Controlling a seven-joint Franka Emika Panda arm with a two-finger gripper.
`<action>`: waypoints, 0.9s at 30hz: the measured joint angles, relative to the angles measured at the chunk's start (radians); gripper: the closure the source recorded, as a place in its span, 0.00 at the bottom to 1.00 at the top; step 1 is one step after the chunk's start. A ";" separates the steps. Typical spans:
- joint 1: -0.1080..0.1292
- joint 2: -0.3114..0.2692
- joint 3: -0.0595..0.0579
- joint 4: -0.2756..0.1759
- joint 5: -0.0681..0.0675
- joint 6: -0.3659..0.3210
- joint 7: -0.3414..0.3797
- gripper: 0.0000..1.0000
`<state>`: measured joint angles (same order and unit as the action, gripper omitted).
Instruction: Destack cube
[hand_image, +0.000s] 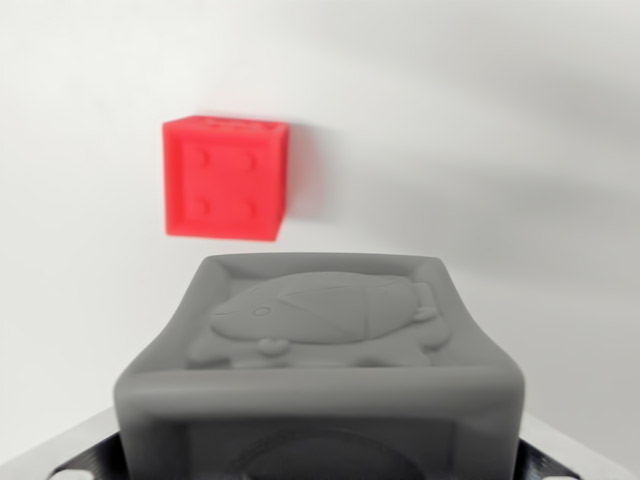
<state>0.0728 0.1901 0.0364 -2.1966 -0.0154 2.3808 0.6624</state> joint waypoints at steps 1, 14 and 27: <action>-0.003 0.000 -0.001 -0.002 0.000 0.001 -0.006 1.00; -0.039 -0.003 -0.008 -0.016 0.003 0.015 -0.077 1.00; -0.076 -0.003 -0.018 -0.028 0.005 0.027 -0.153 1.00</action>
<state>-0.0032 0.1871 0.0181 -2.2247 -0.0104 2.4076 0.5094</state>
